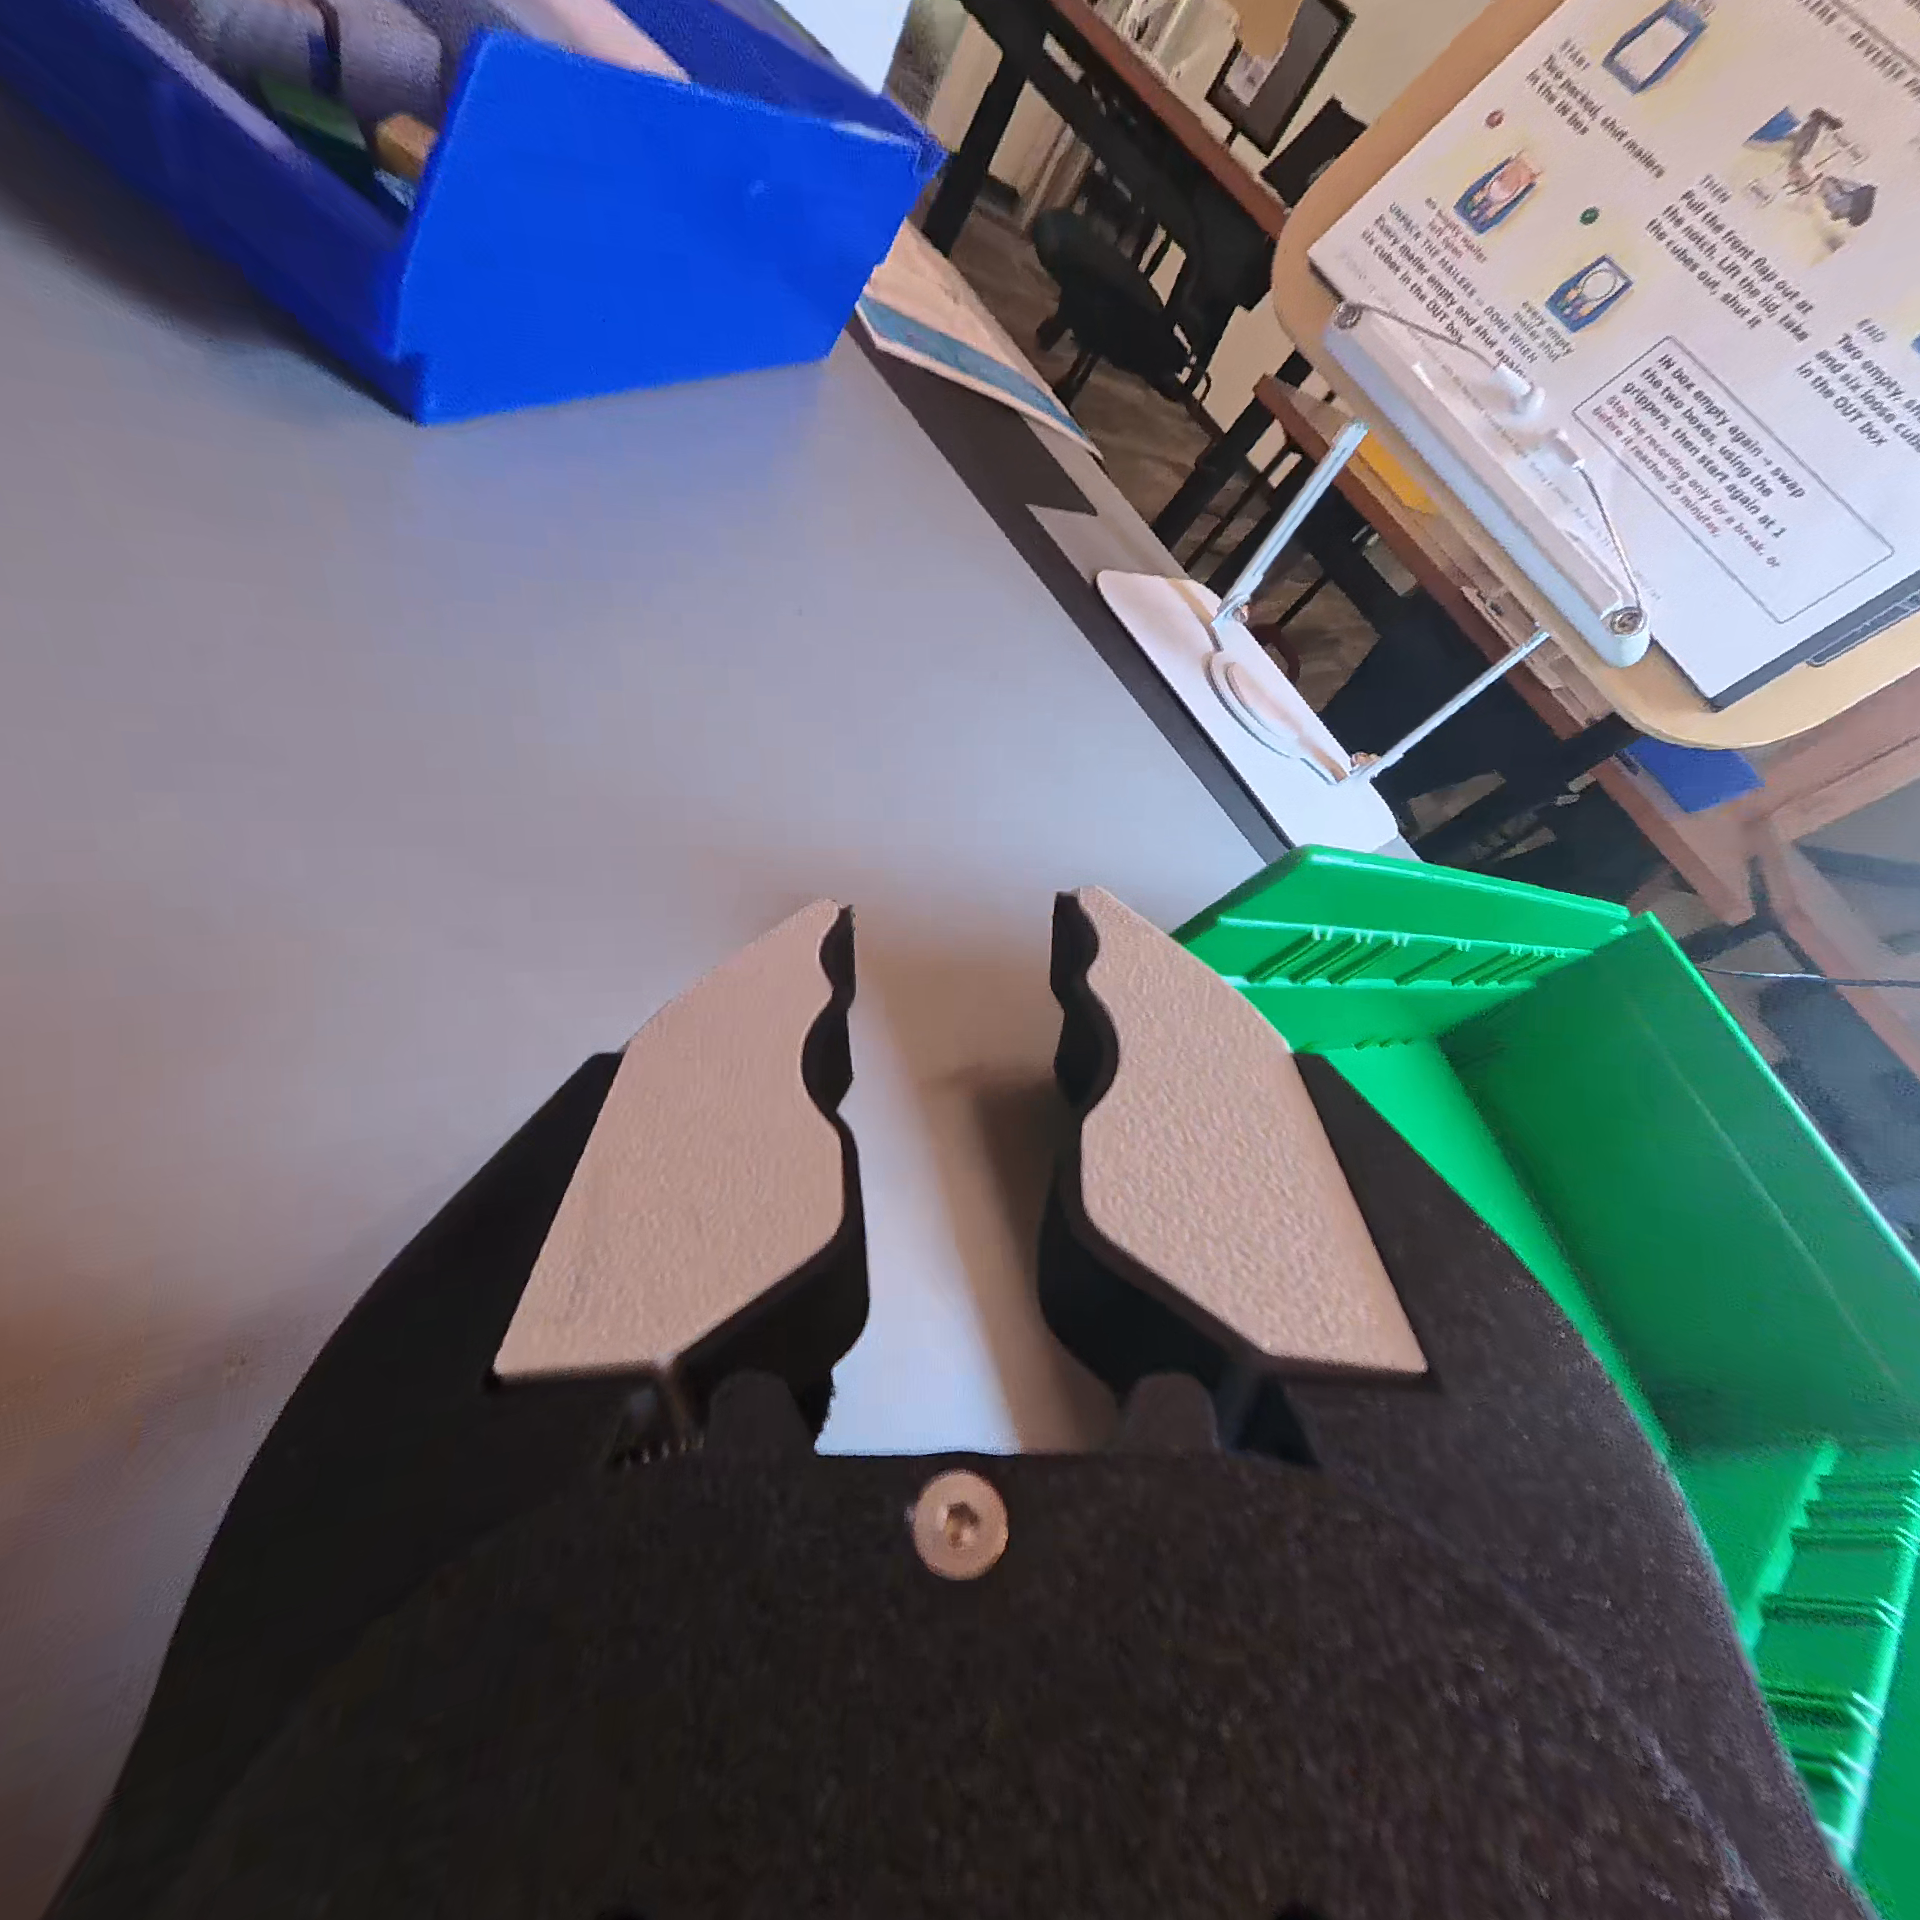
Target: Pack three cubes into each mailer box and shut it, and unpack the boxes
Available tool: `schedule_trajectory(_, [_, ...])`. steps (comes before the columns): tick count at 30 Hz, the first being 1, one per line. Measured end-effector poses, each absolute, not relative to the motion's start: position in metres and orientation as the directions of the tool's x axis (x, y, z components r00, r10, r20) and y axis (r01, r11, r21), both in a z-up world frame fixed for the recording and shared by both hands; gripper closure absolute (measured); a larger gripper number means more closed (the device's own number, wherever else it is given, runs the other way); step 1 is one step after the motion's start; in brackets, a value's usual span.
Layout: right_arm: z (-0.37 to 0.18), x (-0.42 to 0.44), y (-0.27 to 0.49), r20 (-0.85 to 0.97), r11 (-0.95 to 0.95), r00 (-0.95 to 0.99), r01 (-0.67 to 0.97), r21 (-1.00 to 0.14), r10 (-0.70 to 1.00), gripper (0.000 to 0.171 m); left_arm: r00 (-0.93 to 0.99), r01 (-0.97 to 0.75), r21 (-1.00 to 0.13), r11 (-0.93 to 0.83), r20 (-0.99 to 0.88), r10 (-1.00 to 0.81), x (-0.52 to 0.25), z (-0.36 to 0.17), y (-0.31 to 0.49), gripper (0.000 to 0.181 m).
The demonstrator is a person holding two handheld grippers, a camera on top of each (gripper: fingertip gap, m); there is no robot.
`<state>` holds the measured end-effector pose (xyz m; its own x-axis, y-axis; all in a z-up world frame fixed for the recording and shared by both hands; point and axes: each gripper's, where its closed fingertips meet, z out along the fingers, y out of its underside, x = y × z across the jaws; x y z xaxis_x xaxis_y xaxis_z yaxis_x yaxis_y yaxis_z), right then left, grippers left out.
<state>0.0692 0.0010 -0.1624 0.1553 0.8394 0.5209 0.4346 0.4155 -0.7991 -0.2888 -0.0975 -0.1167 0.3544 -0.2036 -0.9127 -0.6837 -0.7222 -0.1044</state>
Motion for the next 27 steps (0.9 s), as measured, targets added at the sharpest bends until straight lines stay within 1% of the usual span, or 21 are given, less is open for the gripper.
schedule_trajectory(3, [-0.153, 0.066, -0.005, 0.523, 0.438, 0.15, 0.384, -0.813, 0.839, 0.132, 0.482, -0.715, -0.244, -0.655, -0.85, -0.21, -0.249, -0.085, -0.112, 0.118])
schedule_trajectory(5, [-0.142, 0.061, -0.016, 0.566, 0.499, 0.125, 0.346, -0.795, 0.815, 0.128, 0.538, -0.742, -0.287, -0.606, -0.794, -0.283, -0.213, -0.07, -0.124, 0.118])
schedule_trajectory(8, [-0.12, 0.049, -0.046, 0.62, 0.585, 0.059, 0.269, -0.765, 0.783, 0.118, 0.577, -0.791, -0.325, -0.518, -0.676, -0.458, -0.145, -0.061, -0.142, 0.118])
schedule_trajectory(11, [-0.1, 0.038, -0.088, 0.63, 0.627, -0.045, 0.171, -0.76, 0.775, 0.107, 0.537, -0.842, -0.303, -0.445, -0.537, -0.65, -0.082, -0.072, -0.159, 0.118])
schedule_trajectory(14, [-0.095, 0.033, -0.12, 0.653, 0.664, -0.119, 0.11, -0.74, 0.748, 0.097, 0.441, -0.897, -0.239, -0.372, -0.426, -0.79, -0.037, -0.099, -0.168, 0.118])
schedule_trajectory(15, [-0.098, 0.031, -0.127, 0.648, 0.664, -0.149, 0.108, -0.74, 0.747, 0.096, 0.407, -0.912, -0.22, -0.346, -0.393, -0.825, -0.026, -0.109, -0.169, 0.118])
schedule_trajectory(16, [-0.104, 0.031, -0.132, 0.642, 0.664, -0.181, 0.112, -0.74, 0.745, 0.099, 0.388, -0.919, -0.221, -0.325, -0.366, -0.846, -0.015, -0.118, -0.168, 0.118])
schedule_trajectory(17, [-0.112, 0.031, -0.134, 0.638, 0.667, -0.21, 0.123, -0.734, 0.741, 0.105, 0.38, -0.92, -0.237, -0.313, -0.339, -0.861, -0.005, -0.124, -0.167, 0.118])
schedule_trajectory(18, [-0.118, 0.033, -0.132, 0.628, 0.661, -0.218, 0.135, -0.739, 0.747, 0.106, 0.375, -0.922, -0.225, -0.314, -0.321, -0.87, -0.003, -0.13, -0.165, 0.117])
schedule_trajectory(19, [-0.124, 0.035, -0.127, 0.597, 0.633, -0.227, 0.146, -0.76, 0.77, 0.107, 0.372, -0.921, -0.246, -0.303, -0.317, -0.872, -0.001, -0.134, -0.161, 0.118])
schedule_trajectory(20, [-0.129, 0.039, -0.122, 0.544, 0.587, -0.245, 0.159, -0.794, 0.802, 0.107, 0.39, -0.903, -0.307, -0.301, -0.292, -0.873, 0.004, -0.135, -0.157, 0.118])
schedule_trajectory(22, [-0.138, 0.047, -0.106, 0.401, 0.457, -0.27, 0.196, -0.867, 0.875, 0.107, 0.476, -0.823, -0.467, -0.324, -0.254, -0.842, 0.01, -0.133, -0.144, 0.122])
schedule_trajectory(23, [-0.145, 0.052, -0.097, 0.332, 0.397, -0.278, 0.224, -0.89, 0.902, 0.107, 0.514, -0.779, -0.533, -0.332, -0.238, -0.824, 0.009, -0.132, -0.137, 0.118])
schedule_trajectory(25, [-0.156, 0.062, -0.08, 0.208, 0.285, -0.283, 0.269, -0.92, 0.936, 0.107, 0.588, -0.685, -0.648, -0.332, -0.223, -0.778, 0.003, -0.136, -0.124, 0.1])
schedule_trajectory(27, [-0.164, 0.072, -0.07, 0.088, 0.184, -0.304, 0.3, -0.936, 0.949, 0.107, 0.667, -0.562, -0.752, -0.344, -0.167, -0.726, -0.003, -0.145, -0.113, 0.091])
